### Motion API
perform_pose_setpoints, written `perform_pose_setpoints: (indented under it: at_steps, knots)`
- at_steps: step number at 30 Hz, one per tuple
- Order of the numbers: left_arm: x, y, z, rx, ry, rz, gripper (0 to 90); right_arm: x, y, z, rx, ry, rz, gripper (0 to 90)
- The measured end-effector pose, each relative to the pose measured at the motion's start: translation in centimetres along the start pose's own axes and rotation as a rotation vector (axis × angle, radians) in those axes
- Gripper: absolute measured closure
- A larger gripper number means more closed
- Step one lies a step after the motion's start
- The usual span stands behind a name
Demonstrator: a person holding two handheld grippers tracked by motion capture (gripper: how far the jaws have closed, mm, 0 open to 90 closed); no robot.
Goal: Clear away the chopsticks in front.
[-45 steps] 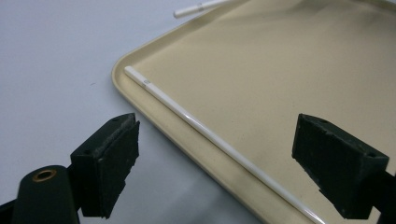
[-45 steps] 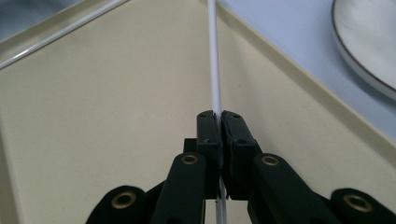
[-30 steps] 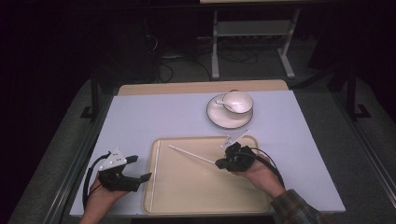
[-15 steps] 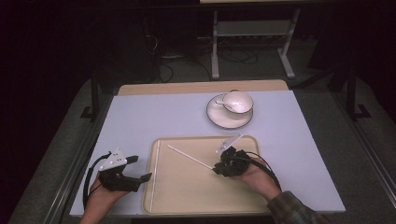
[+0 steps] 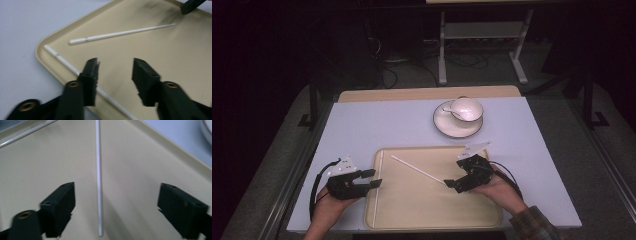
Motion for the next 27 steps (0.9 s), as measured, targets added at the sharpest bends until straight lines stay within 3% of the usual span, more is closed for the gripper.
perform_pose_setpoints:
  at_steps: [2,7,12,19,27]
  knots:
    - [0.3,-0.3,0.7,0.004,0.002,-0.012,69.5,-0.4,-0.2,0.0,0.008,-0.027,0.003,12.9]
    - [1.3,-1.3,2.8,0.021,0.005,-0.058,88.8,-2.0,-0.8,0.1,0.012,-0.108,-0.02,12.5]
    - [3.3,-2.6,4.8,0.052,0.03,-0.097,89.8,-3.1,-1.7,-0.3,0.036,-0.14,-0.05,12.5]
    - [7.5,-4.7,7.5,0.113,0.074,-0.153,89.8,-4.0,-2.4,-1.2,0.051,-0.151,-0.074,12.5]
    - [11.5,-5.4,8.4,0.12,0.131,-0.18,89.8,-4.3,-2.5,-1.2,0.049,-0.163,-0.077,12.6]
Point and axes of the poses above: each handheld gripper's, and its own axes: x roughly forward along the jaws, z roughly out of its top, y roughly to its left, the point moved 9 cm from there along x, roughly forward along the jaws, and after that the axes turned 9 degrees about y, right-handed, at the moved point
